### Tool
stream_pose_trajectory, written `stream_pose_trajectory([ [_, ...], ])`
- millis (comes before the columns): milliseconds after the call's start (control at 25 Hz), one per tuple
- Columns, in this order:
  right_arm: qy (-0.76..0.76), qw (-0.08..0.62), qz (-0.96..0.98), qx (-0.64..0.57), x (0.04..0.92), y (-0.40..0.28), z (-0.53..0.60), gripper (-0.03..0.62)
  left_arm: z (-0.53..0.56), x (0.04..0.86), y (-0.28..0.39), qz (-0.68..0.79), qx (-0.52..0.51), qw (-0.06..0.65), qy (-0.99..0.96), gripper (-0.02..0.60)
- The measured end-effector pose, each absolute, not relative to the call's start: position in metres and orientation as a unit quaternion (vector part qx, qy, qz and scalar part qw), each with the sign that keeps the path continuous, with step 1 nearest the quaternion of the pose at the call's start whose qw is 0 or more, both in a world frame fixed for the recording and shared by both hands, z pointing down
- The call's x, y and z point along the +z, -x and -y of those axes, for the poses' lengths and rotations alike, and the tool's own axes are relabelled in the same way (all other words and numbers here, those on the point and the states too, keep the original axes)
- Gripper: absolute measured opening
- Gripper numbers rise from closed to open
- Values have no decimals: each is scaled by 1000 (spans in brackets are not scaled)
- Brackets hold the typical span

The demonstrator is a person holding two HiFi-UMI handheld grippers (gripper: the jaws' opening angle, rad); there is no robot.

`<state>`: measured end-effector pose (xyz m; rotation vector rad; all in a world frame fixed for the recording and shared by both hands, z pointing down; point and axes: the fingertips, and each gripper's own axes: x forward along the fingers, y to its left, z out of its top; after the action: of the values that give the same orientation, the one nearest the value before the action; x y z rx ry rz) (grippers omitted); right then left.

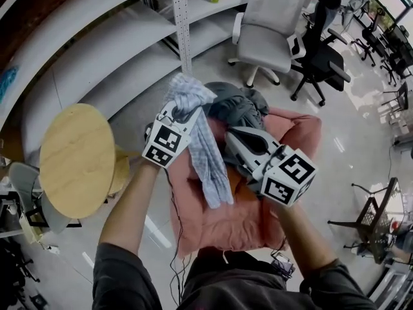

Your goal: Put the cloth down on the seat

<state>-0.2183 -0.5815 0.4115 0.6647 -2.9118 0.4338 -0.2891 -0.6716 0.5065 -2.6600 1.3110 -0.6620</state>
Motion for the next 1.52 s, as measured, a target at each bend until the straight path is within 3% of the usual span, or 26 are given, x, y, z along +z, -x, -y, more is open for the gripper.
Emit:
stream_pose_trajectory([
  [120,-218,59,963,147,413,207,569,15,642,533,274,-417,-233,20,878,59],
  [280,-210,59,963,155,418,191,550,15,607,559,256,-413,-228,-36,881,212],
  [640,-195,58,965,164,424,167,511,15,550,591,232,-427,-265,-68,862,239],
  [800,-197,59,965,163,422,158,505,15,567,559,236,-436,-282,-21,854,239],
  [1040,-210,51,963,160,413,161,514,15,558,599,226,-296,-497,94,810,270],
  [1120,-214,51,962,160,412,160,518,15,557,605,217,-262,-538,152,787,305],
  [1360,-225,45,959,168,413,163,527,15,576,568,196,-282,-475,157,818,322],
  [1520,-226,40,958,171,408,165,532,15,587,542,203,-290,-488,201,798,325],
])
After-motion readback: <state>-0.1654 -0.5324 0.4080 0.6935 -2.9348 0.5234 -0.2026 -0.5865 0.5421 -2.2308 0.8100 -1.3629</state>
